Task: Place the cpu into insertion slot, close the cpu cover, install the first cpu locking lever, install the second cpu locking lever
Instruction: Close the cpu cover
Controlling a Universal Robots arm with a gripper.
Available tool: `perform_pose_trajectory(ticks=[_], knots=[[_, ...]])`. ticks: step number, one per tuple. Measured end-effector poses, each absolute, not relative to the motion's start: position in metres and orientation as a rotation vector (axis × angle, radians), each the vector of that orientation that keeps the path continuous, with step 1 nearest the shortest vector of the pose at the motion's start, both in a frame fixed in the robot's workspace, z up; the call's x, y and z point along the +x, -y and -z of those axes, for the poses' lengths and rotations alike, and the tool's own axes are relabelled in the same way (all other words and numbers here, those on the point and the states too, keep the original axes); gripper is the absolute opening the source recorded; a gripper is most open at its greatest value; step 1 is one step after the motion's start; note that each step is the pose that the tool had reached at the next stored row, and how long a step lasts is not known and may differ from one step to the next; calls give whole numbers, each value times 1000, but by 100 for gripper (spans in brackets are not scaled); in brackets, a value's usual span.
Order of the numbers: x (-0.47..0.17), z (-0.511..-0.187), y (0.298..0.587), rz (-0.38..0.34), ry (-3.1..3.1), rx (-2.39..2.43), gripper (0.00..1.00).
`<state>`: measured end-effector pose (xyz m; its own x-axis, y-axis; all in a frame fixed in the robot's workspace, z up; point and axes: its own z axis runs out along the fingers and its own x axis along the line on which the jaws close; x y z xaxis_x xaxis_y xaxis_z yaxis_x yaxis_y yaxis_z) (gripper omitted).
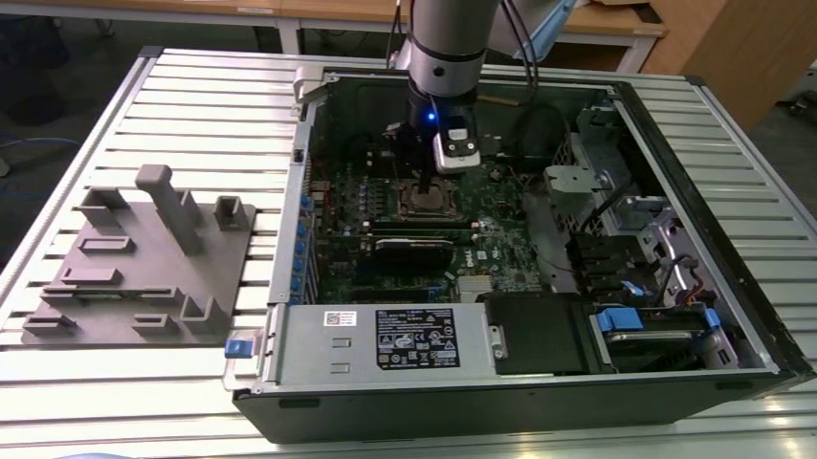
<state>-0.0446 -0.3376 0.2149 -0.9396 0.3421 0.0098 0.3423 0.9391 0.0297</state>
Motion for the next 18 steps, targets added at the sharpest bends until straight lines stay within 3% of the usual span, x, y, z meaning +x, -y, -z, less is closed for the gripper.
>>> perform_pose_trajectory(ticks=[18], knots=[[-45, -215, 338, 48, 3104, -442, 11]])
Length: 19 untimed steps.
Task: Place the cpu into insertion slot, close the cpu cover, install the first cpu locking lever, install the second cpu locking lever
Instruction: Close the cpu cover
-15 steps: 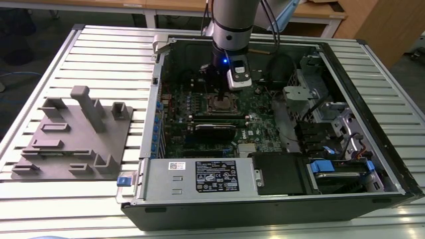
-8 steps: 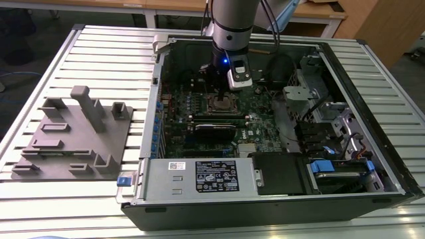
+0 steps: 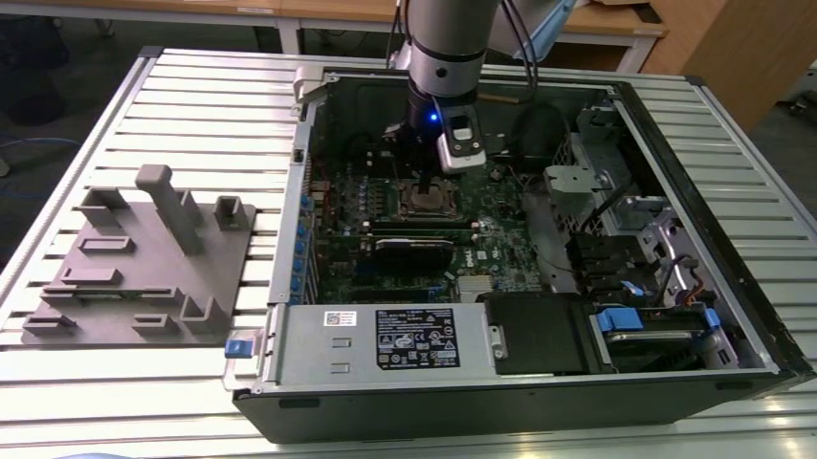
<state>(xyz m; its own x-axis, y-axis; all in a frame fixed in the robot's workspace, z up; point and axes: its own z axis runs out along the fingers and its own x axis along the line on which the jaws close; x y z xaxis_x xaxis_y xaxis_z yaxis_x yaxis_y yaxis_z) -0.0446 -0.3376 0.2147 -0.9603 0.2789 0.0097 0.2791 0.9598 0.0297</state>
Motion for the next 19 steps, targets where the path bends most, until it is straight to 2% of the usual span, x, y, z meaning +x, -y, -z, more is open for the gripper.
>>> perform_pose_trajectory(ticks=[19], knots=[[-45, -215, 338, 48, 3113, -372, 11]])
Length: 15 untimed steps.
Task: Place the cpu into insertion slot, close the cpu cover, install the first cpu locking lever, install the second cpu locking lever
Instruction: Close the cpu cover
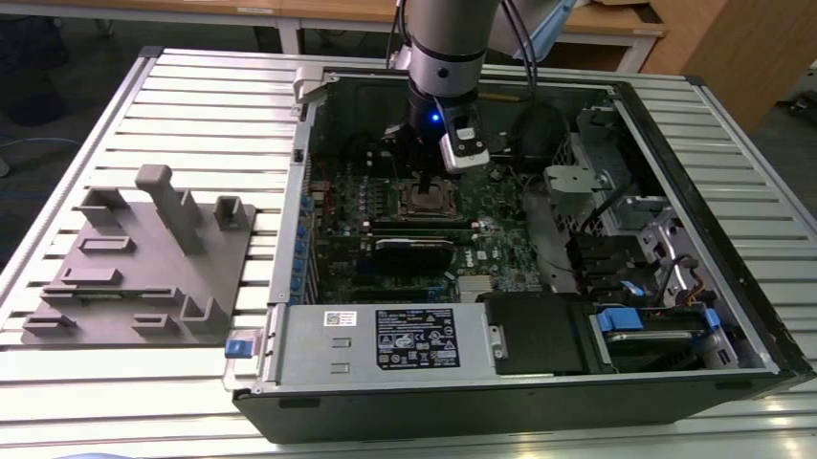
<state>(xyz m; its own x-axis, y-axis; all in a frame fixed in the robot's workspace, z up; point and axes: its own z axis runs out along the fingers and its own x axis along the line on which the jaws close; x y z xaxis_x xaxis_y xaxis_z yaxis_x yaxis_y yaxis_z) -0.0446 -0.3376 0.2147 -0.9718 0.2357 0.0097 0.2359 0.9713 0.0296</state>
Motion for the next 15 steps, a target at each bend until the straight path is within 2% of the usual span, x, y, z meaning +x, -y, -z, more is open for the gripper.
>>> perform_pose_trajectory(ticks=[15], knots=[[-45, -215, 338, 48, 3116, -344, 11]])
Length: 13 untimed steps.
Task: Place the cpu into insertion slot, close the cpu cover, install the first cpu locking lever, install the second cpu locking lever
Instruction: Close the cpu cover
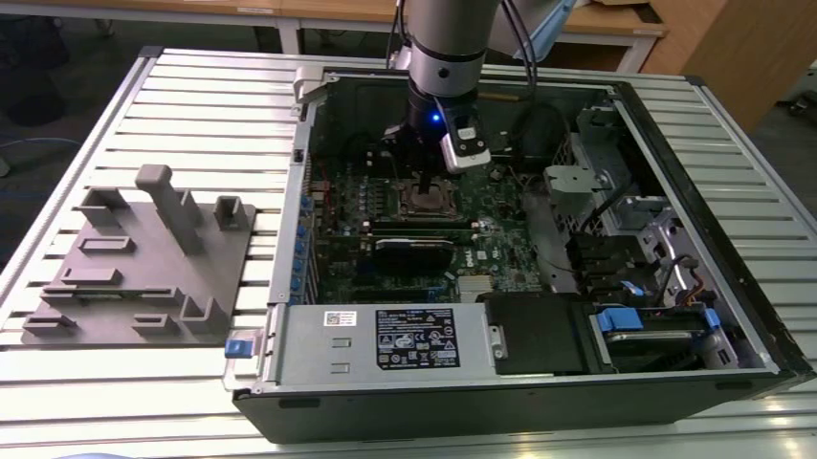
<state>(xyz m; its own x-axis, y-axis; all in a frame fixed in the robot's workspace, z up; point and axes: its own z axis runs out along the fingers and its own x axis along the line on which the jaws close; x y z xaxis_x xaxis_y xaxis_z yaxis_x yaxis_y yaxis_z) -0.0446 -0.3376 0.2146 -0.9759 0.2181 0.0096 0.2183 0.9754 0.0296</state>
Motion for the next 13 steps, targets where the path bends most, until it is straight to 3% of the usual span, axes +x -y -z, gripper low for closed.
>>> perform_pose_trajectory(ticks=[13], knots=[[-45, -215, 338, 48, 3119, -310, 11]])
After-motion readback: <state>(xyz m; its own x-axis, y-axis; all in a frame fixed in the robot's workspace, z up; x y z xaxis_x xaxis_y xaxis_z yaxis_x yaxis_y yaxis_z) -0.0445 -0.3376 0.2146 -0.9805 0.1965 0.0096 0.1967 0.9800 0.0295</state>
